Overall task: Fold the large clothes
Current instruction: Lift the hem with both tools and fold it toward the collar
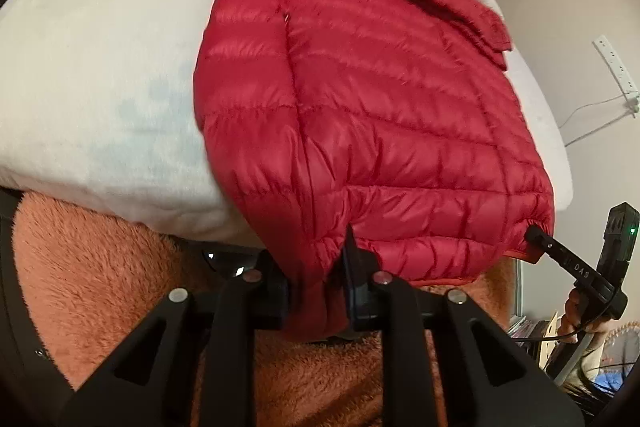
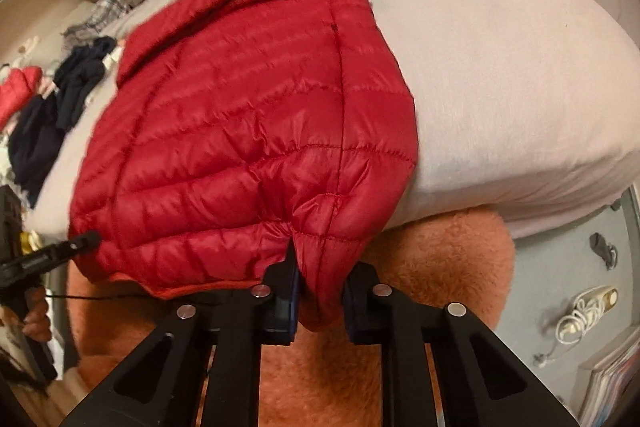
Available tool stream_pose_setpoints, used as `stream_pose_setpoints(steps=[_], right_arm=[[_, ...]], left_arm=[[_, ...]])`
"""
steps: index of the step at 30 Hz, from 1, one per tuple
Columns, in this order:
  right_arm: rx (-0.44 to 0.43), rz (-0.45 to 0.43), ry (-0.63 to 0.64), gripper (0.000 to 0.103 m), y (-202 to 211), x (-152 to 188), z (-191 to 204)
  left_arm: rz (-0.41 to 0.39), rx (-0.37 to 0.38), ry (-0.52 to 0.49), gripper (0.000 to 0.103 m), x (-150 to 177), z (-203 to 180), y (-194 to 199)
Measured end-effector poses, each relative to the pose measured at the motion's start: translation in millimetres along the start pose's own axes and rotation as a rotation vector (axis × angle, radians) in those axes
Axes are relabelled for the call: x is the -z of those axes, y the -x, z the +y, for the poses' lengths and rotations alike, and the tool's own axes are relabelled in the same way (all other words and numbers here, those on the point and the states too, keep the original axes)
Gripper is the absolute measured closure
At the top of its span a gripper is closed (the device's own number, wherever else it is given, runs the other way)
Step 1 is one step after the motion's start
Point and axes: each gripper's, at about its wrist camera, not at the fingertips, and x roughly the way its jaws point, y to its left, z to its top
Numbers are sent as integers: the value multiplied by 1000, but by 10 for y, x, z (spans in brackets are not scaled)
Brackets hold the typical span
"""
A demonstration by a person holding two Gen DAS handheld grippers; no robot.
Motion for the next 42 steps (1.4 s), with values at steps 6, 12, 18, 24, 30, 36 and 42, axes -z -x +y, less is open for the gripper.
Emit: stream_pose_setpoints(steps=[6, 12, 18, 24, 30, 36, 42], right_arm=[[-35, -66, 3, 87, 331, -51, 21], [-53, -150, 38, 88, 594, -220, 160], [-95, -214, 67, 89, 793, -300, 275], [-129, -281, 98, 89, 1063, -375, 374], [-145, -338, 108, 90, 1259, -361, 394], [-144, -399, 142, 90, 1425, -354, 481], [-144, -419, 136, 90, 1383, -480, 509]], left_arm=[[-53, 23, -14, 87, -52, -38, 307], [-108, 82, -9, 88, -155, -48, 609], [-192, 129, -8, 89, -282, -123, 918], [-250, 197, -24, 89, -414, -183, 1208], [-295, 222, -37, 89, -572, -235, 1417], [-355, 233, -65, 89, -683, -281, 1635], [-376, 219, -58, 89, -897, -272, 1574]])
